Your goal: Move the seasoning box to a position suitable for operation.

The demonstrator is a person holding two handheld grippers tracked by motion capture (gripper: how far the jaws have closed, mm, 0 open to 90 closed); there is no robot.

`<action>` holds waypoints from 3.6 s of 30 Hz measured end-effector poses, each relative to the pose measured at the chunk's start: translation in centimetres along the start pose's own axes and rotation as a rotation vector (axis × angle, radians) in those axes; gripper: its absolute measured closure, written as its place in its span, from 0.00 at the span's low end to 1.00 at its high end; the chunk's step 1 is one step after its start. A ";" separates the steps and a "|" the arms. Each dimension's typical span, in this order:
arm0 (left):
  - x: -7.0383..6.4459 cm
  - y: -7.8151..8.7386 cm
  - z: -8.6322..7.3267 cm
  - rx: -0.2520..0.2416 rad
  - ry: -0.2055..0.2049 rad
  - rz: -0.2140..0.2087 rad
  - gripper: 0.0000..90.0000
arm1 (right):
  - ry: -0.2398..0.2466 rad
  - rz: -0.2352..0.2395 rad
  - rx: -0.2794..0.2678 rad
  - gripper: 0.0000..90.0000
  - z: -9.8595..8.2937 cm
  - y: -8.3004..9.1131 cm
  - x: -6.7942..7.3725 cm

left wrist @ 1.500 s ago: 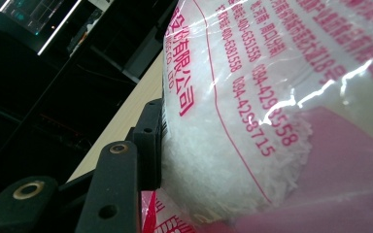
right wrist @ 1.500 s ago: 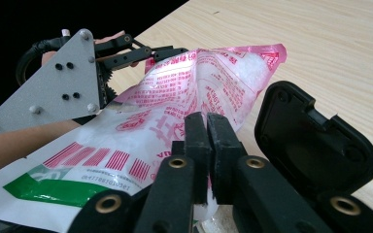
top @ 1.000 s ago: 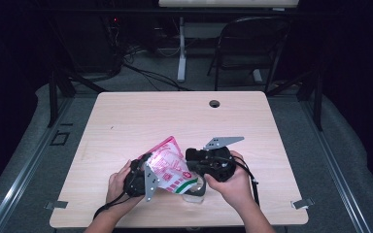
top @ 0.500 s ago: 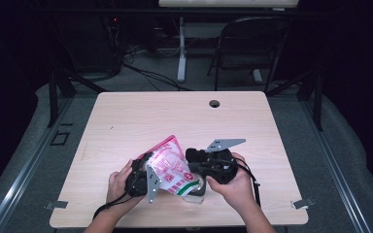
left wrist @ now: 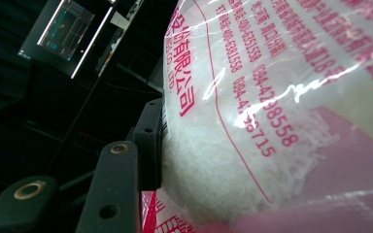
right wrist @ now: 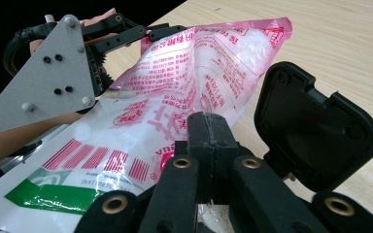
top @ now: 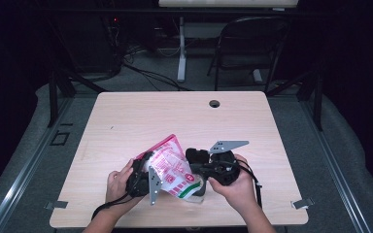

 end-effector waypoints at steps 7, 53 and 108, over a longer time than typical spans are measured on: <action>0.1 0.1 -0.1 0.013 -0.036 0.022 0.65 | -0.017 0.008 -0.005 1.00 -0.4 -0.3 -0.3; 0.4 0.6 0.9 -0.012 -0.165 0.136 0.66 | -0.047 -0.004 0.027 1.00 -2.2 -0.6 -1.0; 1.4 1.6 2.0 -0.006 -0.273 0.218 0.68 | -0.066 -0.002 0.030 1.00 -2.4 -1.0 -1.7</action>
Point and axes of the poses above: each handheld gripper's, and its own axes: y roughly backward along the jaws, z roughly out of its top, x roughly to its left, the point moved 9 cm from there along -y, roughly forward along the jaws, and after that the axes turned 3 degrees about x, right-handed, at the moved point
